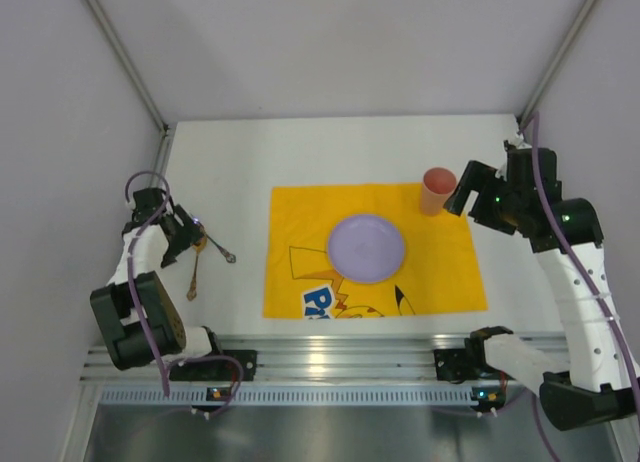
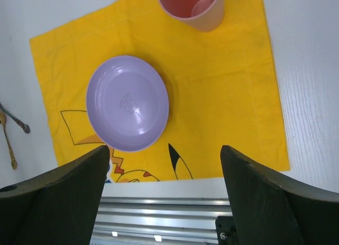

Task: Set the dinner table for one person

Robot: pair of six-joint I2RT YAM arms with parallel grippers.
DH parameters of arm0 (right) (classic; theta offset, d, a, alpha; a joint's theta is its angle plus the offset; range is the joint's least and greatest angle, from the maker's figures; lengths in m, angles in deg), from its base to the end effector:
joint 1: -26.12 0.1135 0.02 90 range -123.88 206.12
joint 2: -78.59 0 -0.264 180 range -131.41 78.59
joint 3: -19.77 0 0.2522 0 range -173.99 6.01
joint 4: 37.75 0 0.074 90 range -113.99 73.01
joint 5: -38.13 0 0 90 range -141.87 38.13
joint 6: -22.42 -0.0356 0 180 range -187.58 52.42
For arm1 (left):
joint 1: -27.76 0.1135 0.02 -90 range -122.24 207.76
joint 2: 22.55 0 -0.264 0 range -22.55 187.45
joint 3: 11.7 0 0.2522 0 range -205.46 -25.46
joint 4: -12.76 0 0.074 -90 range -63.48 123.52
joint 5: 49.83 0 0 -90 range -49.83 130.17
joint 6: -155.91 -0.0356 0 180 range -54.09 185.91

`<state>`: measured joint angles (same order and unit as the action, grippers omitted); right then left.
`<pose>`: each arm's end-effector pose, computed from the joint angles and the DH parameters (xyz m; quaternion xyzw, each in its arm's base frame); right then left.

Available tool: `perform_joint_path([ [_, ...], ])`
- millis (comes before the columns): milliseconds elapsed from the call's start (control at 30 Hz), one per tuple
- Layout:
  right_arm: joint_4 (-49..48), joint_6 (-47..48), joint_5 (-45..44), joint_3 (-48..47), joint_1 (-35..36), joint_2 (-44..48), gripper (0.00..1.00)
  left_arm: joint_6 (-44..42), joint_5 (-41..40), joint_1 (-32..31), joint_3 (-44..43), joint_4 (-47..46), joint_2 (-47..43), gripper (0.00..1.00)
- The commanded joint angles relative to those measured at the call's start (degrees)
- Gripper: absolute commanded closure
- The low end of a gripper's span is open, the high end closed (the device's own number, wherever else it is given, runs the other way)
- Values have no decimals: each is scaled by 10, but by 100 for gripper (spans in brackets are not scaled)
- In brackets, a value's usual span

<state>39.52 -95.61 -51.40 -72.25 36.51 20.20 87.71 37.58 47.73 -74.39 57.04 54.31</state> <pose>0.1681 0.0311 0.4024 0.1394 0.9086 0.1331 0.3705 0.2455 0.0909 0.2155 -0.3487 0.8967 0.0174 0.2721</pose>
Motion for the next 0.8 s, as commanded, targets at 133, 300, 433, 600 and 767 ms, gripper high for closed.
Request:
perform_joint_path([
  [133, 0, 7, -3, 14, 8, -5, 14, -20, 45, 4, 13, 3, 40, 28],
  [300, -9, 2, -2, 30, 6, -7, 14, -22, 51, 4, 7, 2, 97, 43],
  [433, -18, -2, -3, 44, 4, -12, 14, -32, 36, 2, -6, 1, 136, 54],
  [600, -25, -4, -3, 51, -3, -18, 14, -33, 5, -16, -12, -5, 178, 68],
  [767, -29, -4, -2, 55, -10, -26, 14, -32, -33, -36, -33, -13, 237, 94],
])
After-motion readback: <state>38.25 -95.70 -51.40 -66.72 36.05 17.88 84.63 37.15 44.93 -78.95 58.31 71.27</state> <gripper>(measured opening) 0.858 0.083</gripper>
